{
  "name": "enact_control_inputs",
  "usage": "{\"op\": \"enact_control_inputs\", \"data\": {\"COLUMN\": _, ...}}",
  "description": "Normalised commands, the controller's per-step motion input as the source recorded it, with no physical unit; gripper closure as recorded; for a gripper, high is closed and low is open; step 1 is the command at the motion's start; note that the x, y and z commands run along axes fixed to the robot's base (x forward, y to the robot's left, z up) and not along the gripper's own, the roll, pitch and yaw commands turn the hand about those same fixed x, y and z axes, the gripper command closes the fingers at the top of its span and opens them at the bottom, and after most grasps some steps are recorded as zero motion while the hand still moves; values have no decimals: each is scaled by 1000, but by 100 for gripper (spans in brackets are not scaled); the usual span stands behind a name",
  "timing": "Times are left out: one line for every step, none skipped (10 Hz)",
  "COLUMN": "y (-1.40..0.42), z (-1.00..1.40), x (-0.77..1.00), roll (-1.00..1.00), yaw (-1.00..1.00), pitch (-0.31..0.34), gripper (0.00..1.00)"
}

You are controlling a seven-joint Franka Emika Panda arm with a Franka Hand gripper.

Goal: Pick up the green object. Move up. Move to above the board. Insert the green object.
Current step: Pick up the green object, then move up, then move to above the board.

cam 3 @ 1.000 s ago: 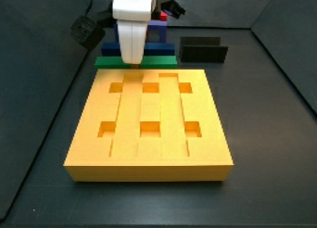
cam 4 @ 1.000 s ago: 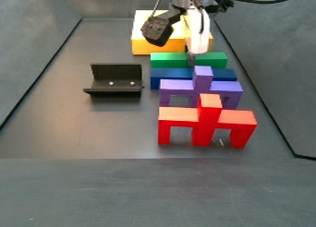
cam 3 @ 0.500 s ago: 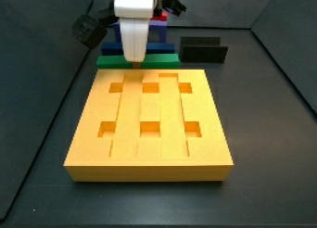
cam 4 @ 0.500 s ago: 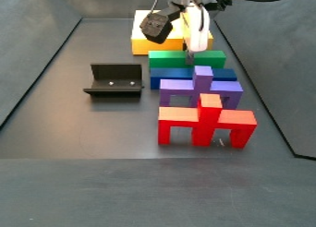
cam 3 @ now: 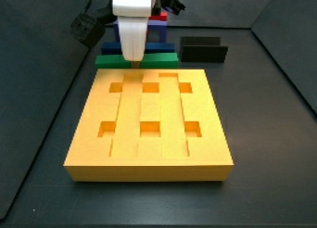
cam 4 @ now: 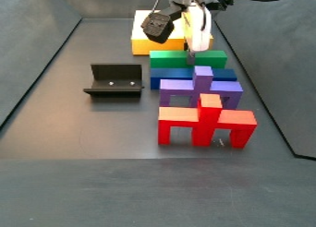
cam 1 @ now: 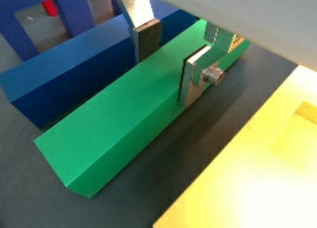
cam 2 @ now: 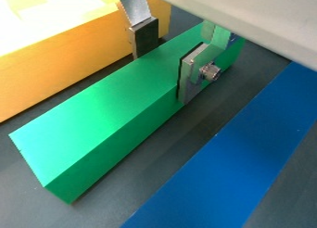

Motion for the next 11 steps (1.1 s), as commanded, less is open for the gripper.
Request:
{"op": "enact_control_inputs", "data": {"y": 0, "z": 0, "x": 0, "roll": 0, "yaw": 0, "pitch": 0, "gripper": 100}}
{"op": "enact_control_inputs", "data": {"y": 0, "z": 0, "x": 0, "roll": 0, "yaw": 0, "pitch": 0, "gripper": 100}}
{"op": "enact_control_inputs", "data": {"y": 0, "z": 0, "x": 0, "roll": 0, "yaw": 0, "pitch": 0, "gripper": 100}}
{"op": "enact_control_inputs", "data": {"y": 0, "z": 0, "x": 0, "roll": 0, "yaw": 0, "pitch": 0, "gripper": 100}}
{"op": "enact_control_inputs", "data": {"y": 0, "z": 0, "x": 0, "roll": 0, "yaw": 0, "pitch": 0, "gripper": 100}}
{"op": "enact_control_inputs", "data": {"y": 0, "z": 833, "x": 0, "roll": 0, "yaw": 0, "pitch": 0, "gripper": 100}}
{"op": "enact_control_inputs", "data": {"y": 31, "z": 786, "x": -16, "roll": 1, "yaw": 36, "pitch": 24, "gripper": 100}}
{"op": "enact_control_inputs", "data": {"y": 10, "z": 539, "x": -56, "roll": -36, "yaw": 40, "pitch": 65, "gripper": 100}}
{"op": "enact_control_inputs", "data": {"y": -2, "z": 268, "x": -27, "roll": -77, "yaw": 22, "pitch": 58, "gripper": 100}}
{"op": "enact_control_inputs", "data": {"y": 0, "z": 1400, "x": 0, "roll": 0, "yaw": 0, "pitch": 0, "gripper": 100}}
{"op": "enact_control_inputs", "data": {"y": -4, "z": 1400, "x": -13, "roll": -4, "yaw": -7, "pitch": 25, "gripper": 100}}
